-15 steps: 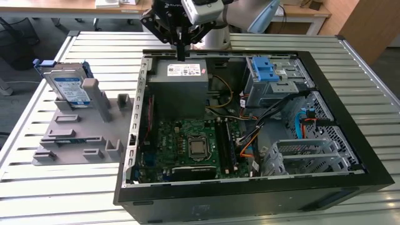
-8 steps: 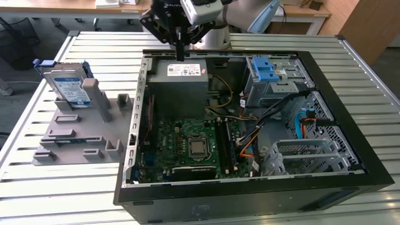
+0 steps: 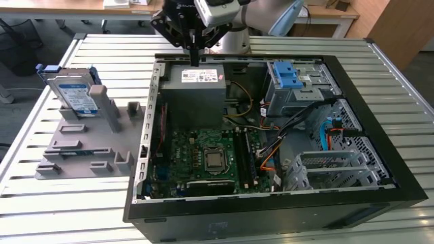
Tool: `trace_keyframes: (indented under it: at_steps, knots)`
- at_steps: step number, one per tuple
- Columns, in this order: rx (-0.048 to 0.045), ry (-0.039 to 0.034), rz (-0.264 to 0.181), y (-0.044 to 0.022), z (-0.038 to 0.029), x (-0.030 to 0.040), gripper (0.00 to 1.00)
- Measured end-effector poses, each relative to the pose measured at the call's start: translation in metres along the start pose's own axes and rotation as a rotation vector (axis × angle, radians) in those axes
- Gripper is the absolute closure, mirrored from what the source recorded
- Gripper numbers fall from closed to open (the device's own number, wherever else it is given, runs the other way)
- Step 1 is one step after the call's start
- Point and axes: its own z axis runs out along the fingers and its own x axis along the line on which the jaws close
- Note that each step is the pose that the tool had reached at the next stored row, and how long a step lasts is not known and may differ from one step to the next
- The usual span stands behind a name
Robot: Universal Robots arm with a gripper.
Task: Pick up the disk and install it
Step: 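Reach for the disk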
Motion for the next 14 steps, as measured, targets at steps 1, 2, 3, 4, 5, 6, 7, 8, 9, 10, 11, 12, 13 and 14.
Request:
trace_keyframes:
  at_steps: [1, 2, 3, 4, 5, 6, 7, 8, 9, 10, 11, 12, 13, 14]
  knots:
    - [-0.0001, -0.0001, 0.000, 0.0000, 0.0001, 0.0002, 0.89]
    - [-0.0001, -0.0001, 0.000, 0.0000, 0.0001, 0.0005, 0.89]
    - [0.0000, 0.0000, 0.000, -0.0001, 0.0001, 0.0007, 0.89]
    - [-0.0001, -0.0001, 0.000, -0.0001, 0.0001, 0.0010, 0.89]
    - [-0.0001, -0.0001, 0.000, -0.0001, 0.0001, 0.0012, 0.89]
    - [-0.0001, -0.0001, 0.000, -0.0001, 0.0001, 0.0015, 0.89]
    - [0.0000, 0.0000, 0.000, -0.0001, 0.0001, 0.0017, 0.89]
    - [0.0000, 0.0000, 0.000, -0.0001, 0.0001, 0.0019, 0.89]
    - [0.0000, 0.0000, 0.000, -0.0002, 0.0001, 0.0021, 0.89]
    - [0.0000, -0.0001, 0.000, -0.0002, 0.0002, 0.0024, 0.89]
    - [0.0000, 0.0000, 0.000, -0.0002, 0.0002, 0.0026, 0.89]
    - [0.0000, 0.0000, 0.000, -0.0002, 0.0002, 0.0028, 0.89]
    - [0.0000, 0.0000, 0.000, -0.0002, 0.0002, 0.0030, 0.89]
    - [0.0000, 0.0000, 0.000, -0.0003, 0.0002, 0.0032, 0.89]
